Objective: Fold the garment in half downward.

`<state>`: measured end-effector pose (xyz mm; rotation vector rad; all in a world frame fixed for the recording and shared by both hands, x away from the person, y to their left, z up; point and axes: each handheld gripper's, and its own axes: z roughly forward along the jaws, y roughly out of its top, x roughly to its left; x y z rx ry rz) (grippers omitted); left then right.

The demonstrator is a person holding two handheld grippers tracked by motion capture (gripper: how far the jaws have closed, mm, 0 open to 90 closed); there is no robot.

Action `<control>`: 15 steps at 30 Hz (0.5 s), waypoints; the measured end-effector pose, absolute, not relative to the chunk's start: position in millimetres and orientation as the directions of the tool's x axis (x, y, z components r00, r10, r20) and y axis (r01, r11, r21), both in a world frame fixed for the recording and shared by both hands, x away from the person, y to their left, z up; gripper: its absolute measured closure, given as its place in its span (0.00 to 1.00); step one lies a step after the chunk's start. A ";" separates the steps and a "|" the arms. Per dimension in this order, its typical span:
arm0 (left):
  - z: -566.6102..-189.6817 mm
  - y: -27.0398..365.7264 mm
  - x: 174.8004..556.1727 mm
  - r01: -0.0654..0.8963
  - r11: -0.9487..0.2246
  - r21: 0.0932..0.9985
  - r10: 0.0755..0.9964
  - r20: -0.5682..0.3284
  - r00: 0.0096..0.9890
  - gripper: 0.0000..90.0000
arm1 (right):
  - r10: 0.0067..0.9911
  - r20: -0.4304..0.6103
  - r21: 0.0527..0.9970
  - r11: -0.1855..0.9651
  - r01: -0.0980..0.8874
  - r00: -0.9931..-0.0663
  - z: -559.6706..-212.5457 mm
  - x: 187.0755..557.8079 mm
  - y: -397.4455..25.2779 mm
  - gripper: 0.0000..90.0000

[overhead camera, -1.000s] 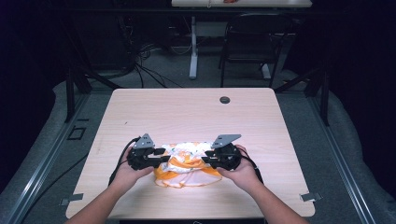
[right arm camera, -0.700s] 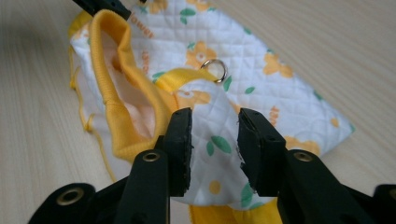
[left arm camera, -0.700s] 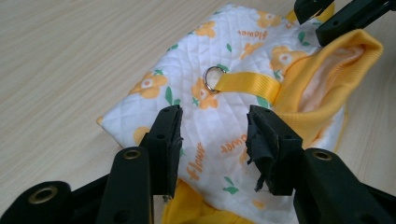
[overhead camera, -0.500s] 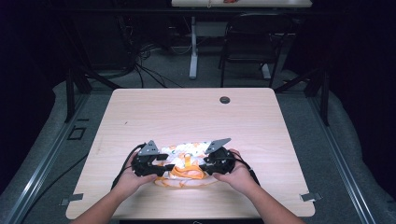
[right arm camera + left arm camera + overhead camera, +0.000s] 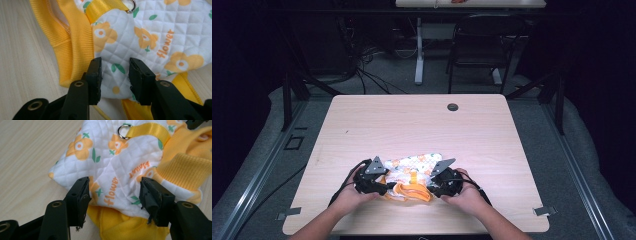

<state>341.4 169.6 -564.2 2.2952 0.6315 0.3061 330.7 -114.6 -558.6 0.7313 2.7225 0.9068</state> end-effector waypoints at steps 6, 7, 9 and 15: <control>-552.3 173.1 335.0 0.356 -0.572 0.739 0.533 0.005 0.846 0.45 | 0.511 -0.004 0.613 0.680 0.402 -0.860 -558.6 326.6 -117.3 0.66; -551.3 172.7 333.7 0.357 -0.569 0.741 0.532 0.001 0.847 0.45 | 0.514 0.002 0.617 0.674 0.406 -0.858 -558.2 325.6 -117.0 0.65; -549.8 170.7 329.7 0.354 -0.567 0.744 0.526 -0.004 0.850 0.45 | 0.516 0.001 0.617 0.674 0.406 -0.857 -556.8 324.2 -116.4 0.64; -552.1 166.9 323.9 0.348 -0.577 0.739 0.502 -0.014 0.864 0.42 | 0.516 0.004 0.631 0.663 0.402 -0.857 -554.7 320.2 -116.3 0.59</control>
